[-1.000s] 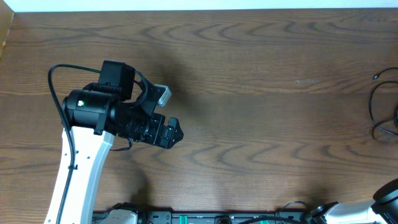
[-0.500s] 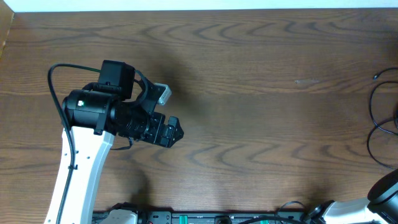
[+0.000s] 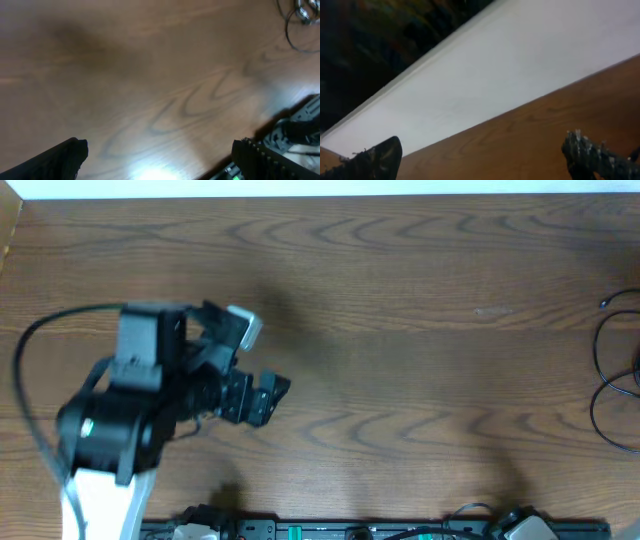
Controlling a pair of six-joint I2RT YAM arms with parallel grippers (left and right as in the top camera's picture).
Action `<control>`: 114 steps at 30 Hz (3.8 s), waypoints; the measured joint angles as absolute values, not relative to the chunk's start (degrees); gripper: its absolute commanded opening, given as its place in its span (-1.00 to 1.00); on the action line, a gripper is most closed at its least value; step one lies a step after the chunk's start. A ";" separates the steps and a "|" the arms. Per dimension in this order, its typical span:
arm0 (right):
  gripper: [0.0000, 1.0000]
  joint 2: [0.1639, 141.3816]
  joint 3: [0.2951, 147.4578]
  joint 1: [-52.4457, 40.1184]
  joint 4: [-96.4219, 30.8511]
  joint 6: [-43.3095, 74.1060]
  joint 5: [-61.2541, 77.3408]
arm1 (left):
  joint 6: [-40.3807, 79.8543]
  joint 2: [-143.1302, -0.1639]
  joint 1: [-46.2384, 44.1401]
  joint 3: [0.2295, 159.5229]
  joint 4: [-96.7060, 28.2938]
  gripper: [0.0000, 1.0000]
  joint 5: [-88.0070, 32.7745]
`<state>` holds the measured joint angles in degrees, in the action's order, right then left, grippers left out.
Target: Untangle cables
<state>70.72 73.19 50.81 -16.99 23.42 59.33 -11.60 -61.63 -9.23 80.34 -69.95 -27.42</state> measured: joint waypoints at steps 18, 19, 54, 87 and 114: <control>0.98 42.30 73.63 50.98 -48.82 14.55 68.42 | -8.97 -42.70 -9.23 80.34 -74.17 0.96 -13.93; 0.98 40.73 73.63 50.50 -48.84 14.41 69.41 | -8.95 -42.70 -9.23 80.34 -74.48 0.96 -13.61; 0.98 26.09 73.63 15.77 -75.79 -6.50 76.25 | -8.78 -42.72 -9.23 80.34 -77.38 0.96 -13.13; 0.98 22.85 32.38 13.67 -12.19 3.07 27.09 | -9.04 -42.74 -9.23 80.34 -77.36 0.96 -13.13; 0.98 22.76 2.50 13.63 27.14 7.20 27.38 | -9.47 -42.74 -9.23 80.34 -77.36 0.96 -13.13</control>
<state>22.76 2.50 13.63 27.14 7.20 27.38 -9.47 -42.74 -9.23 80.34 -77.36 -13.13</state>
